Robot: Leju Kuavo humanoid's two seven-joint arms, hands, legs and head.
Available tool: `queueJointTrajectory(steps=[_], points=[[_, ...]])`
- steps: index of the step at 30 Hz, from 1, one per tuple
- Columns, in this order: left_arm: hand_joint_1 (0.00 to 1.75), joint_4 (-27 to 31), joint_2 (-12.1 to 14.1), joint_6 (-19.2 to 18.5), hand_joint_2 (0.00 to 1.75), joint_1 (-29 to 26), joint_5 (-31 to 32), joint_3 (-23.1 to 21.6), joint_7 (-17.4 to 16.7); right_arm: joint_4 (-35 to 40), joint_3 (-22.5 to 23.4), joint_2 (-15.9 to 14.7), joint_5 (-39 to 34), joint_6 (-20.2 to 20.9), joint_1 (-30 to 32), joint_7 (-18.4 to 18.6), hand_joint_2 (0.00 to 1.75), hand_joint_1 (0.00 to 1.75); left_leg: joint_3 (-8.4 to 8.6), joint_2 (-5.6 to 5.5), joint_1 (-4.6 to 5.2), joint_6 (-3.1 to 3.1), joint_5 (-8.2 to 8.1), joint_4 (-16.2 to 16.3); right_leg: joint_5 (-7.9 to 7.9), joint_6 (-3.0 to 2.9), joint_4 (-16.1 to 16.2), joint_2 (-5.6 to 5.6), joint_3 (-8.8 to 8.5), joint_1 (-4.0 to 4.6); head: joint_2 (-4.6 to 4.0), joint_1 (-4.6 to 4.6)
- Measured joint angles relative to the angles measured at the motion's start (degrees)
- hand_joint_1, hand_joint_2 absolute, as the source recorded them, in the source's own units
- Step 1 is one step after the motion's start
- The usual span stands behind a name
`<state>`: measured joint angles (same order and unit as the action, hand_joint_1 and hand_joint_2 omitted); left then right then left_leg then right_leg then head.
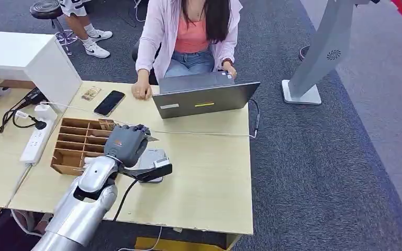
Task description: Pass the card to the sensor for recognition and then transmit it.
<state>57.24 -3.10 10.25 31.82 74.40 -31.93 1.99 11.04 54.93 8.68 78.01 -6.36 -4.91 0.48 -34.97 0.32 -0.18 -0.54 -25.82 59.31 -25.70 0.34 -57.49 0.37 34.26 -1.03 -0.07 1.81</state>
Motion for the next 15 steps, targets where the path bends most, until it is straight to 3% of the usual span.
queueJointTrajectory(steps=[15], points=[[1.75, 0.0, 0.0, 0.0, 1.75, 0.0, 0.0, 0.0, 0.0, 0.0, 0.0, 0.0, 0.0, 0.0, 0.0, 0.0, 0.0, 0.0, 0.0, 0.0, 0.0, 0.0, 0.0, 0.0, 0.0, 0.0, 0.0, 0.0, 0.0, 0.0, 0.0, 0.0]])
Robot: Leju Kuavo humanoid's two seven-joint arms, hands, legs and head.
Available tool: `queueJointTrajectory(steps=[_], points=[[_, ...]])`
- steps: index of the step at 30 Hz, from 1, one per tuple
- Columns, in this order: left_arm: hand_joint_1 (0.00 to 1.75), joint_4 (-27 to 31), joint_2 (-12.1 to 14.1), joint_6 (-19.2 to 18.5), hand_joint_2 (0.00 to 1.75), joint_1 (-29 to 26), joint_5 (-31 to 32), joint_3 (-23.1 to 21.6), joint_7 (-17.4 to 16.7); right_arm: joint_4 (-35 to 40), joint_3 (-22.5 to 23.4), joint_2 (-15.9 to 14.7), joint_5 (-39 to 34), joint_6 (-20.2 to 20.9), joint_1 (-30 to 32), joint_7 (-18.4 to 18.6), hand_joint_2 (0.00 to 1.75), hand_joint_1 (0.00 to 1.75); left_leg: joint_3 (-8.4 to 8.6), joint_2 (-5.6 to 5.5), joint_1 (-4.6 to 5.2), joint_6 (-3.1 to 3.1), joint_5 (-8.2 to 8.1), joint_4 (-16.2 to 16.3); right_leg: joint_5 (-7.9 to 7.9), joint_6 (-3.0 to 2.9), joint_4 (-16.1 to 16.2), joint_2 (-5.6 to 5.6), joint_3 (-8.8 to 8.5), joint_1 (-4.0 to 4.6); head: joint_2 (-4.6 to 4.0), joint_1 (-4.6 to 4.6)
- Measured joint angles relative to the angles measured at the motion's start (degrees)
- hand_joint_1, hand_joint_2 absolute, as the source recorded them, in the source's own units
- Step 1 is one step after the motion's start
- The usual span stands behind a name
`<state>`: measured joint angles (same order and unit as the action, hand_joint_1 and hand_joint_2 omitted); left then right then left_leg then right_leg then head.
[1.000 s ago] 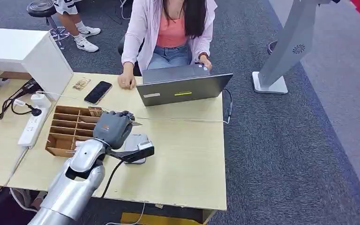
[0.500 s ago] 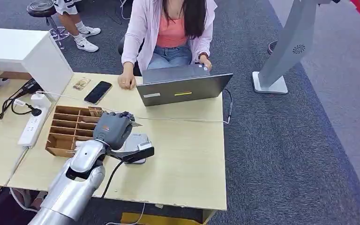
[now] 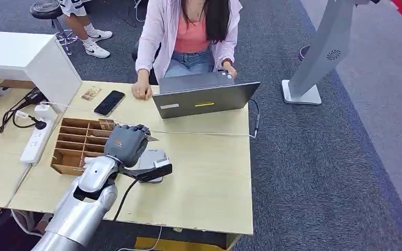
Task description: Pass the card to the sensor for recognition and then transmit it.
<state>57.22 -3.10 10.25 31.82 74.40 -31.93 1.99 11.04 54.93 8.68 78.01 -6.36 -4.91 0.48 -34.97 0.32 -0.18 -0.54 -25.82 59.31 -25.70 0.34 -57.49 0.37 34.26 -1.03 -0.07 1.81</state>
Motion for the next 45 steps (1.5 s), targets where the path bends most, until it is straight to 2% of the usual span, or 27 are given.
queueJointTrajectory(steps=[10, 11, 13, 14, 18, 23, 36, 43, 45], points=[[1.75, 0.0, 0.0, -0.1, 1.75, 0.0, 0.0, 0.0, -0.1, 0.0, 0.0, 0.0, 0.0, 0.0, 0.0, 0.0, 0.0, 0.0, 0.0, 0.0, 0.0, 0.0, 0.0, 0.0, 0.0, 0.0, 0.0, 0.0, 0.0, 0.0, 0.0, 0.0], [1.75, -0.3, 0.0, -1.6, 1.75, 0.1, 0.1, 0.0, -0.8, 0.0, 0.0, 0.0, 0.1, 0.0, 0.0, 0.2, 0.0, 0.0, 0.01, 0.0, 0.0, 0.0, 0.0, 0.0, -0.01, 0.01, 0.0, 0.0, 0.01, 0.0, 0.0, 0.0], [1.75, -4.3, -0.7, -10.4, 1.75, 1.5, 0.3, -1.1, -3.0, 0.0, 0.0, 0.0, 0.6, 0.0, 0.0, 0.7, 0.0, 0.0, 0.01, -0.01, 0.01, 0.0, 0.0, 0.0, -0.01, 0.02, 0.0, -0.03, -0.03, 0.0, 0.0, 0.02], [1.75, -6.9, -0.9, -11.9, 1.75, 1.5, 0.3, -1.8, -3.2, 0.0, 0.0, 0.0, 0.6, 0.0, -0.1, 0.8, 0.0, 0.0, 0.01, 0.02, 0.01, 0.0, 0.0, 0.0, 0.0, 0.01, 0.0, -0.02, 0.0, -0.02, 0.0, 0.0], [1.75, -13.8, -2.1, -9.7, 1.75, 2.6, -0.2, -3.2, -3.0, 0.0, 0.0, 0.0, 0.8, 0.0, 0.1, 1.0, 0.0, 0.0, -0.03, -0.08, 0.01, -0.06, 0.04, 0.0, 0.0, 0.04, 0.0, -0.11, -0.02, -0.02, 0.0, -0.07], [1.75, -18.1, -2.8, -9.2, 1.75, 4.9, -0.4, -4.1, -3.0, 0.0, 0.0, 0.1, 0.8, 0.0, 0.0, 1.0, 0.0, 0.0, -0.01, -0.08, 0.02, -0.06, 0.04, 0.0, 0.0, 0.04, 0.0, -0.11, -0.04, -0.02, 0.0, -0.07], [1.75, -20.4, -3.0, -10.1, 1.75, 6.6, -1.3, -5.6, -3.3, 0.0, 0.0, 0.2, 1.0, -0.1, 0.0, 1.0, 0.0, 0.0, 0.07, -0.09, 0.02, -0.19, 0.14, 0.0, 0.04, 0.08, 0.0, -0.14, -0.16, -0.02, 0.0, -0.04], [1.75, -20.5, -3.0, -8.9, 1.75, 6.6, -1.6, -5.7, -4.0, 0.0, 0.0, 0.2, 1.0, -0.1, 0.0, 1.0, 0.0, 0.0, 0.06, -0.1, 0.03, -0.19, 0.14, 0.0, 0.05, 0.09, 0.0, -0.14, -0.16, -0.03, 0.0, -0.04], [1.75, -20.5, -3.0, -5.9, 1.75, 6.4, -1.5, -5.7, -5.1, 0.0, 0.0, 0.2, 1.0, -0.1, 0.0, 1.0, 0.0, 0.0, 0.06, -0.1, 0.03, -0.19, 0.14, 0.0, 0.06, 0.09, 0.0, -0.14, -0.15, -0.03, 0.0, -0.04]])
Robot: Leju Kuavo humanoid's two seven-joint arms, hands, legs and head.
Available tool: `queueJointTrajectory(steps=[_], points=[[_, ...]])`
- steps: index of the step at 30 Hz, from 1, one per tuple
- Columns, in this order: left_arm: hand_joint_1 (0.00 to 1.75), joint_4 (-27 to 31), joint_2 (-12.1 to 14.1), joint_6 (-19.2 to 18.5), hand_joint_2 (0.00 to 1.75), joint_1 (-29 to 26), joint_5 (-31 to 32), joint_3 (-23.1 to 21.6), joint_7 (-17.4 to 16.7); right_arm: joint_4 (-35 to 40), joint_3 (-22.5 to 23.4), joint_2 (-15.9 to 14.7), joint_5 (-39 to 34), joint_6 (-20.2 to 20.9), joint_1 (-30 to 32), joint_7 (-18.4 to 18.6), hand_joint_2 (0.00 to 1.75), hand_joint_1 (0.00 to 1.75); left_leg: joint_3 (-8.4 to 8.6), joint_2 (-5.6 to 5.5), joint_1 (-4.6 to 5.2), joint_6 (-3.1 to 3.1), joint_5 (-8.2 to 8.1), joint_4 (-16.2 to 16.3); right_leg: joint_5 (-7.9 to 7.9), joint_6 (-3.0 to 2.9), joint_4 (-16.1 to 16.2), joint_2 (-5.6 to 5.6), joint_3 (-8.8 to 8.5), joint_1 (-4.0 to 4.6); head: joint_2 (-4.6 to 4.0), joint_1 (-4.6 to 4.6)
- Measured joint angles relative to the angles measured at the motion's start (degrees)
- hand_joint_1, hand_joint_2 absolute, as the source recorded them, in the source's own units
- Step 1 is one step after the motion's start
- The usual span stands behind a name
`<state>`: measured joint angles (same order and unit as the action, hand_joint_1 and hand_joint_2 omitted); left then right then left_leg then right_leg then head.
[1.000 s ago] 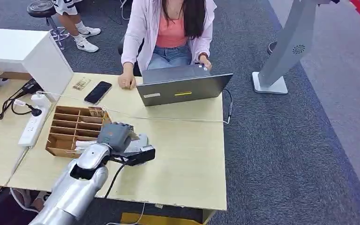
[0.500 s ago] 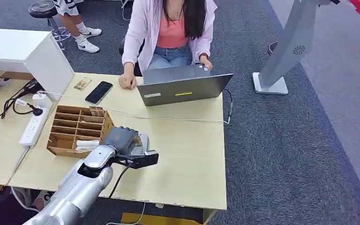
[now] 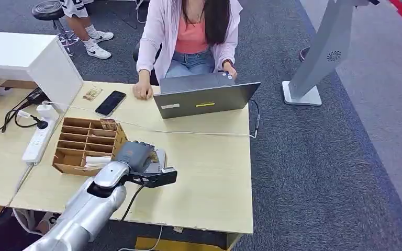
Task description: Pass the card to the sensor for recognition and then transmit it.
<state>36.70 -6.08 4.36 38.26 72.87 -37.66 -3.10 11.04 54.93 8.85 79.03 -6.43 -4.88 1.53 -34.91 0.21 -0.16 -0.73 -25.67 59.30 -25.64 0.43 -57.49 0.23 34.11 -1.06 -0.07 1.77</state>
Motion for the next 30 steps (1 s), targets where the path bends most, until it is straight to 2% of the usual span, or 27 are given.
queueJointTrajectory(steps=[1, 4, 6, 12, 18, 22, 27, 30], points=[[1.75, 0.0, 0.0, 2.1, 1.75, -0.2, 0.3, 0.0, -0.8, 0.0, 0.0, 0.0, 0.0, 0.0, 0.0, 0.0, 0.0, 0.0, -0.01, 0.01, 0.0, 0.0, 0.0, 0.0, 0.01, -0.01, 0.0, 0.01, 0.02, 0.0, 0.0, 0.0], [1.75, 2.2, 0.4, 11.7, 1.75, -1.4, 2.7, 0.1, -3.9, 0.0, 0.0, 0.0, 0.3, 0.0, 0.1, 0.0, 0.0, 0.0, -0.11, -0.03, 0.0, 0.0, 0.03, 0.0, 0.02, 0.0, 0.0, -0.03, 0.07, 0.0, 0.0, 0.0], [1.75, 7.0, 1.5, 19.4, 1.75, -2.6, 6.1, 1.2, -4.9, 0.0, 0.0, 0.0, 0.9, 0.0, 0.1, -0.1, 0.0, 0.0, -0.14, -0.02, -0.01, 0.0, 0.03, 0.0, 0.01, 0.0, 0.0, -0.02, 0.12, 0.0, 0.0, -0.02], [1.75, 16.5, 4.3, 29.6, 1.75, -3.6, 10.6, 8.4, -1.8, 0.0, -0.2, 0.0, 2.3, 0.0, 0.1, -0.8, 0.0, 0.0, -0.19, -0.03, -0.02, 0.01, 0.03, 0.0, 0.0, -0.01, 0.0, -0.03, 0.17, 0.02, 0.0, 0.0], [1.75, 18.7, 6.5, 32.6, 1.75, -1.7, 11.6, 15.2, 0.5, 0.0, -1.2, 0.0, 3.1, 0.0, 0.1, -1.0, 0.0, 0.0, -0.19, -0.02, -0.02, -0.01, 0.08, 0.0, 0.01, -0.01, 0.0, -0.03, 0.17, 0.02, 0.0, 0.0], [1.75, 18.7, 7.4, 33.6, 1.75, -0.4, 11.4, 18.2, 1.4, 0.0, -1.6, 0.1, 3.3, 0.2, 0.0, -1.1, 0.0, 0.0, -0.19, -0.02, -0.01, 0.0, 0.08, 0.0, 0.02, 0.0, 0.0, -0.03, 0.17, 0.01, 0.0, 0.0], [1.75, 18.3, 7.9, 34.3, 1.75, 0.5, 12.2, 19.5, 1.3, 0.0, -1.7, 0.2, 3.8, 0.2, 0.0, -1.1, 0.0, 0.0, -0.22, -0.04, -0.01, 0.0, 0.08, 0.0, 0.01, 0.0, 0.0, -0.03, 0.17, 0.0, 0.0, 0.0], [1.75, 15.7, 8.5, 34.6, 1.75, 2.6, 12.9, 20.9, 1.3, 0.0, -1.8, 0.2, 4.3, 0.2, -0.1, -1.1, 0.0, 0.0, -0.22, -0.03, -0.01, 0.0, 0.08, 0.0, 0.02, 0.0, 0.0, -0.02, 0.19, 0.0, 0.0, 0.0]])
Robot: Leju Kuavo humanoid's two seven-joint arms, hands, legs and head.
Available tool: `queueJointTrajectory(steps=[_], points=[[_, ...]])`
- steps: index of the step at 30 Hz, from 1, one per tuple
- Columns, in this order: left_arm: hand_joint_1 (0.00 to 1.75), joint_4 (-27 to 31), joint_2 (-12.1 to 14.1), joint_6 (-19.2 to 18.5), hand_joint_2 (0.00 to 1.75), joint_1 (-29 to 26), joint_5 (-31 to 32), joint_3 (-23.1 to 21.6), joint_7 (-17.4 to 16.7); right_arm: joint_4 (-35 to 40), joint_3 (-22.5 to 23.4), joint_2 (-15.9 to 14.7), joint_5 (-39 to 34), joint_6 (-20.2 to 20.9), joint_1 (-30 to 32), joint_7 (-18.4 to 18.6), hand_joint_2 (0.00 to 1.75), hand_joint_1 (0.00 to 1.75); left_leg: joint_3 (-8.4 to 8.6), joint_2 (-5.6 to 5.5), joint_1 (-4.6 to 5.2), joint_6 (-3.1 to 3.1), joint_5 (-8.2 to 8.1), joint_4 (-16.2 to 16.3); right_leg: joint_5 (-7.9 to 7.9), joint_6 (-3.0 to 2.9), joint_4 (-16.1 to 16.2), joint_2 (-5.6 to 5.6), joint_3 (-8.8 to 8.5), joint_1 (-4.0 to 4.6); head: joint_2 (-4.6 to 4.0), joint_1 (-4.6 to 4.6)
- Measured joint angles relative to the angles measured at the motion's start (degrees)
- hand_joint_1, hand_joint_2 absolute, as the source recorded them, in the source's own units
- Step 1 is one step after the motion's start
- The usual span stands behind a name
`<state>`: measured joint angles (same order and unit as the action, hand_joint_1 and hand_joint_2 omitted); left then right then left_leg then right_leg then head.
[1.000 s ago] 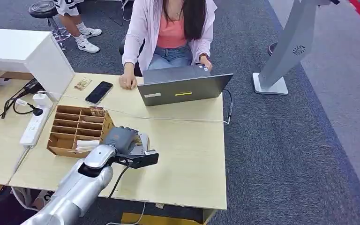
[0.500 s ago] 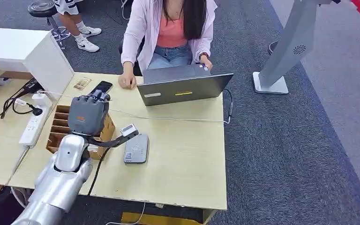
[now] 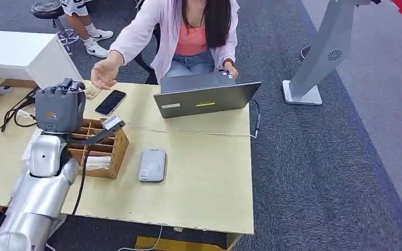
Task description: Pass the card to the sensor for recognition and then transmit it.
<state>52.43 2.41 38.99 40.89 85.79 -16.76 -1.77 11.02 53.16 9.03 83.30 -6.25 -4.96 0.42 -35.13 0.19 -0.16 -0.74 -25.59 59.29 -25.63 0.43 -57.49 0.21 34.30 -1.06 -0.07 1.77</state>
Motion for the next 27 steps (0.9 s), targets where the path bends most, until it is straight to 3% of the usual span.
queueJointTrajectory(steps=[10, 27], points=[[1.75, -13.0, 3.5, 0.3, 1.75, 9.1, 0.7, 3.5, 0.1, 0.0, -0.9, 0.0, 0.8, 0.2, 0.0, 0.4, 0.0, 0.0, 0.01, -0.01, -0.03, 0.07, 0.05, 0.0, 0.01, -0.01, 0.0, -0.02, 0.01, 0.03, 0.0, 0.0], [1.75, -16.8, 4.4, 0.2, 1.75, 10.6, -0.3, 4.7, 0.7, 0.0, -1.0, 0.0, 0.8, 0.2, 0.0, 0.4, 0.0, 0.0, 0.0, 0.01, -0.01, 0.07, 0.05, 0.0, 0.01, -0.02, 0.0, 0.02, 0.04, 0.01, 0.0, 0.0]])
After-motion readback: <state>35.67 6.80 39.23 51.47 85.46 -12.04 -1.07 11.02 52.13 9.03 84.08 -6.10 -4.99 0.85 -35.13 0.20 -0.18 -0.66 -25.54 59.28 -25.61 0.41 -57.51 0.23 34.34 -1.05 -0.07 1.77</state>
